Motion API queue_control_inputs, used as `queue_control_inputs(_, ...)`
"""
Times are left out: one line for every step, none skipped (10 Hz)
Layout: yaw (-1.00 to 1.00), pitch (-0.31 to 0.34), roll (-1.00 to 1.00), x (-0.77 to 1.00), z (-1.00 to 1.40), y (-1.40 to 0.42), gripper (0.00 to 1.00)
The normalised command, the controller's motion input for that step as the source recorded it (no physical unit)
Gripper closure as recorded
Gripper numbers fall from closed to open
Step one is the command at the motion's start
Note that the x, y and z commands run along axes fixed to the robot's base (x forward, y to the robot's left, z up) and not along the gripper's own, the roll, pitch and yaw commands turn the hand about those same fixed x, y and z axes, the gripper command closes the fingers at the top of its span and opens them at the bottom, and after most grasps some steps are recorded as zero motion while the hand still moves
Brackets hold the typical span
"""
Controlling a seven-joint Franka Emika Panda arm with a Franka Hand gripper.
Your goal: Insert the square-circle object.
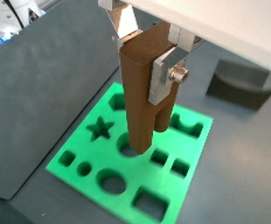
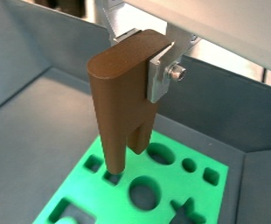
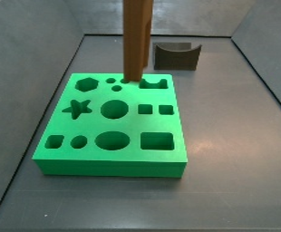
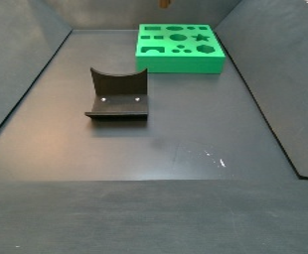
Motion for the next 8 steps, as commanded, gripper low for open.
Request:
queue_control_inputs(-0.11, 0.000, 0.04, -0.54, -0.12, -0.87, 1.00)
queue_control_inputs(-0.06, 0.000, 0.08, -0.77, -0.13, -0.71, 1.00)
queue_control_inputs(-0.14, 0.000, 0.08, -0.82, -0.17, -0.55, 1.00)
queue_control_inputs(-0.43, 0.000, 0.10, -0.67, -0.17, -0.24, 1.00)
queue_control_inputs(-0.68, 0.000, 0.12, -0.51, -0.16, -0.04, 1.00)
queue_control_inputs(-0.90, 0.000, 0.05, -0.33, -0.26, 0.00, 1.00)
queue_control_inputs(-0.95, 0.000, 0.04, -0.28, -0.31, 0.00, 1.00)
queue_control_inputs(-0.97, 0.000, 0.03, -0.26, -0.33, 0.00, 1.00)
